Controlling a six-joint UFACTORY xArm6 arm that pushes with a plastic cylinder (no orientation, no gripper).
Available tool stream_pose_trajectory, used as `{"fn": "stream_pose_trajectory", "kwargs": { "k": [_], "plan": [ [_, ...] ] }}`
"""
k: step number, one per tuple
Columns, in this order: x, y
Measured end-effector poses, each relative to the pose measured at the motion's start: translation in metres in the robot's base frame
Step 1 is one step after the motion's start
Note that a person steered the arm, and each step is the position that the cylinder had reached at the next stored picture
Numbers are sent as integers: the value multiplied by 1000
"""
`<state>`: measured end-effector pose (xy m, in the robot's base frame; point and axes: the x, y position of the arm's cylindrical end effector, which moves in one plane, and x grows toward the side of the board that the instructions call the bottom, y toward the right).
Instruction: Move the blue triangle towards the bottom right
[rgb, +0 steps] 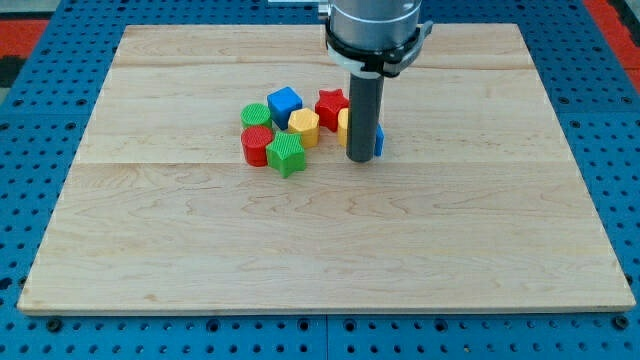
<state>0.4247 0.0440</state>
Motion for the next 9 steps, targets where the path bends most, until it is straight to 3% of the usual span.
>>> {"fn": "stream_pose_trajectory", "kwargs": {
  "k": [2, 3, 4, 7, 8, 9],
  "plan": [
    [3, 49],
    [-22, 81],
    [-70, 77],
    [-14, 16],
    [-49, 5],
    [-42, -41]
  ]
}}
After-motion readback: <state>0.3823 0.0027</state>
